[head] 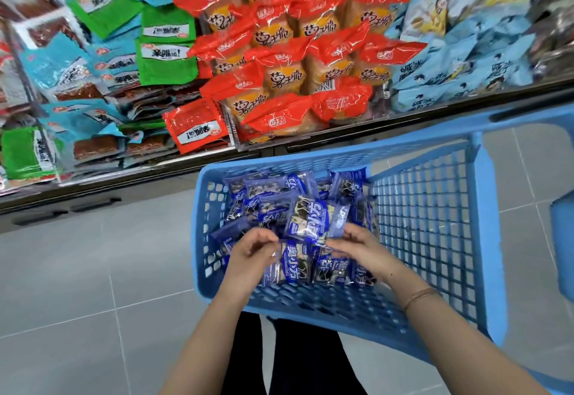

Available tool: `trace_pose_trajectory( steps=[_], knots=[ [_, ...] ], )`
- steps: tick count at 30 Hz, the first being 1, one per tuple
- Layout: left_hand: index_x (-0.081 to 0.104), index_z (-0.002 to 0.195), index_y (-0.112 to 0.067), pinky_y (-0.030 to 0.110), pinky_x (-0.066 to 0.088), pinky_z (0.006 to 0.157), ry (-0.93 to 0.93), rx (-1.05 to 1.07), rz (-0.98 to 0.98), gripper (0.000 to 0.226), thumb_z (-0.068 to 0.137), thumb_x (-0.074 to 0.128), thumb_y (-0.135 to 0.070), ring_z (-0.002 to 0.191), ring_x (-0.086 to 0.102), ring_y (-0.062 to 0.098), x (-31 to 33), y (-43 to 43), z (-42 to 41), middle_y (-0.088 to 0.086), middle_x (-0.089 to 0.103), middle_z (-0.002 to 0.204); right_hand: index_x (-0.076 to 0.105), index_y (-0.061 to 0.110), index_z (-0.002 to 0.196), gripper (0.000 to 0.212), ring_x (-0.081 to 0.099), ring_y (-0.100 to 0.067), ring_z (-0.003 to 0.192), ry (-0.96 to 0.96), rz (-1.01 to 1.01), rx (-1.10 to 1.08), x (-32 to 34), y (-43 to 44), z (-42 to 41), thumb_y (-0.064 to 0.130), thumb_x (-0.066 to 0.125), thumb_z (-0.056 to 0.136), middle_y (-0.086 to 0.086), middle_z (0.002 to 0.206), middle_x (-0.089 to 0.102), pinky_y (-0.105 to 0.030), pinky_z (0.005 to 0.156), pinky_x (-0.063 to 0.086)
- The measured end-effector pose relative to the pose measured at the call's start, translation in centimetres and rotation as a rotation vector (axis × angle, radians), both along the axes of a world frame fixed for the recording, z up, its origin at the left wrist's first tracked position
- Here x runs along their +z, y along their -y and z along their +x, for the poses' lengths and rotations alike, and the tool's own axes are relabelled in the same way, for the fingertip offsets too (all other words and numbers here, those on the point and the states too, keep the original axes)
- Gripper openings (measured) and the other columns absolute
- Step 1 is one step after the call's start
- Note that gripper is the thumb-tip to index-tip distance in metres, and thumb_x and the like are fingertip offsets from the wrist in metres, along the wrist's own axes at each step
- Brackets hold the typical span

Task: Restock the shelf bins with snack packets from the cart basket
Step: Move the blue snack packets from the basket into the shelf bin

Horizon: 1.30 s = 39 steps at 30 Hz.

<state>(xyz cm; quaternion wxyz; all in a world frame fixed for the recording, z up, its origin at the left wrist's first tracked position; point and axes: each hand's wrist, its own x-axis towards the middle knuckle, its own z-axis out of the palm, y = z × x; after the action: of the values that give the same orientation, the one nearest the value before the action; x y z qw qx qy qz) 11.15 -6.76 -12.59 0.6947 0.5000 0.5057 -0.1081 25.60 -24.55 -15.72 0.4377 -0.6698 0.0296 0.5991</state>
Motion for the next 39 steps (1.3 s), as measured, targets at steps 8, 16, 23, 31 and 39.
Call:
trace_pose_trajectory(
  steps=[8,16,23,31,39],
  knots=[
    [0.055,0.096,-0.014,0.032,0.057,0.076,-0.219,0.099,-0.119,0.023,0.090,0.062,-0.034,0.085,0.067,0.018,-1.1,0.7,3.2,0.007,0.066,0.093,0.051,-0.010,0.112,0.050,0.071,-0.023,0.085,-0.115,0.047,-0.215,-1.6,-3.0,-2.6,0.021,0.071,0.079,-0.017,0.100,0.067,-0.024,0.074,0.056],
    [0.055,0.126,-0.005,0.041,0.049,0.095,-0.044,0.403,-0.401,0.036,0.090,0.061,-0.010,0.106,0.064,0.026,-1.2,0.9,1.7,0.014,0.067,0.118,0.070,0.031,0.090,0.026,0.069,-0.012,0.090,-0.080,0.094,0.100,-1.6,-1.3,-4.8,0.040,0.077,0.067,0.004,0.092,0.073,-0.021,0.079,0.053],
    [0.051,0.100,-0.010,0.020,0.051,0.064,-0.145,0.351,-0.296,0.016,0.090,0.054,0.002,0.072,0.066,0.006,-1.7,-0.5,0.0,-0.001,0.071,0.083,0.049,0.019,0.123,0.053,0.047,-0.021,0.114,0.518,-0.404,0.725,-4.2,1.5,-0.7,0.018,0.075,0.077,-0.001,0.120,0.046,-0.034,0.100,0.041],
    [0.058,0.084,-0.016,0.014,0.046,0.047,-0.184,0.361,-0.273,0.014,0.090,0.056,-0.003,0.045,0.057,-0.012,-1.4,0.0,-1.4,-0.015,0.067,0.067,0.049,0.021,0.109,0.039,0.041,-0.019,0.110,0.596,-0.449,0.790,-4.6,1.7,-1.0,0.020,0.073,0.078,0.001,0.114,0.039,-0.031,0.091,0.039],
    [0.055,0.086,-0.030,0.017,0.045,0.081,-0.194,0.366,-0.297,0.020,0.092,0.052,-0.011,0.089,0.060,-0.002,-1.9,-0.2,-0.9,-0.011,0.053,0.097,0.050,0.020,0.091,0.024,0.055,-0.004,0.075,0.417,-0.301,0.151,-0.6,2.5,1.0,0.008,0.069,0.082,0.006,0.088,0.058,-0.015,0.061,0.040]
  ],
)
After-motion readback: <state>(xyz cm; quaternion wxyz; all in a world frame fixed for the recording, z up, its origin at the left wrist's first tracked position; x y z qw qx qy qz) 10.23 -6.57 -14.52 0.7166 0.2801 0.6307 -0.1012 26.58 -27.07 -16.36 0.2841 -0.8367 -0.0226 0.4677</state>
